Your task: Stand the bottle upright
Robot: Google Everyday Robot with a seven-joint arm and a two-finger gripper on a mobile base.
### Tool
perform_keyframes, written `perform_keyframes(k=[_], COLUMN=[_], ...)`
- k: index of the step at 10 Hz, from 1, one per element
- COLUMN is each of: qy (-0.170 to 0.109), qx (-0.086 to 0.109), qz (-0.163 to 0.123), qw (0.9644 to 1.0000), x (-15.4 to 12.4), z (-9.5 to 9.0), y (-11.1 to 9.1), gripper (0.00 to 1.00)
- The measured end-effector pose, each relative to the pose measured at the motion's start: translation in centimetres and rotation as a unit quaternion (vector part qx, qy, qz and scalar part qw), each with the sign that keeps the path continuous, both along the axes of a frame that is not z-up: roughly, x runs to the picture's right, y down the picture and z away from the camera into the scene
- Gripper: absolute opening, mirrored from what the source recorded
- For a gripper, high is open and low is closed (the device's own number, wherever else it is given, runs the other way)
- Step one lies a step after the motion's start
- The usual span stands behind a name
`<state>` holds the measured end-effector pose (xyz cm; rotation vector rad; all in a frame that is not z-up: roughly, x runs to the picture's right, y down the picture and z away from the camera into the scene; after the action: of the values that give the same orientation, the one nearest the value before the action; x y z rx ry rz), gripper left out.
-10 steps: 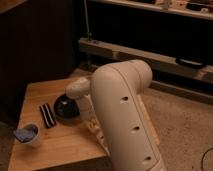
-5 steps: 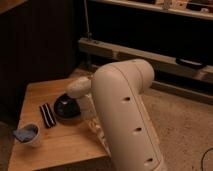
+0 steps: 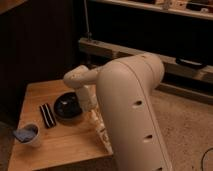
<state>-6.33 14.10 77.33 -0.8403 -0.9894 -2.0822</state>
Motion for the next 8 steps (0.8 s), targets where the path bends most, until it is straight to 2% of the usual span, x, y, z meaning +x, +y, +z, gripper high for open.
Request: perform_keyframes(k=[4, 6, 8], qy=[-0.008, -0.012, -0.022], qx=[0.039, 0.06, 0.091], qz=[0.031, 0.056, 0.084], qw=[0.9987, 0.9965, 0.9921], x=[0.1, 0.8, 1.7], z=[-1.4, -1.9, -2.3], y=[-3.8, -5.7, -7.7], gripper=[0.34, 0.34, 0.34])
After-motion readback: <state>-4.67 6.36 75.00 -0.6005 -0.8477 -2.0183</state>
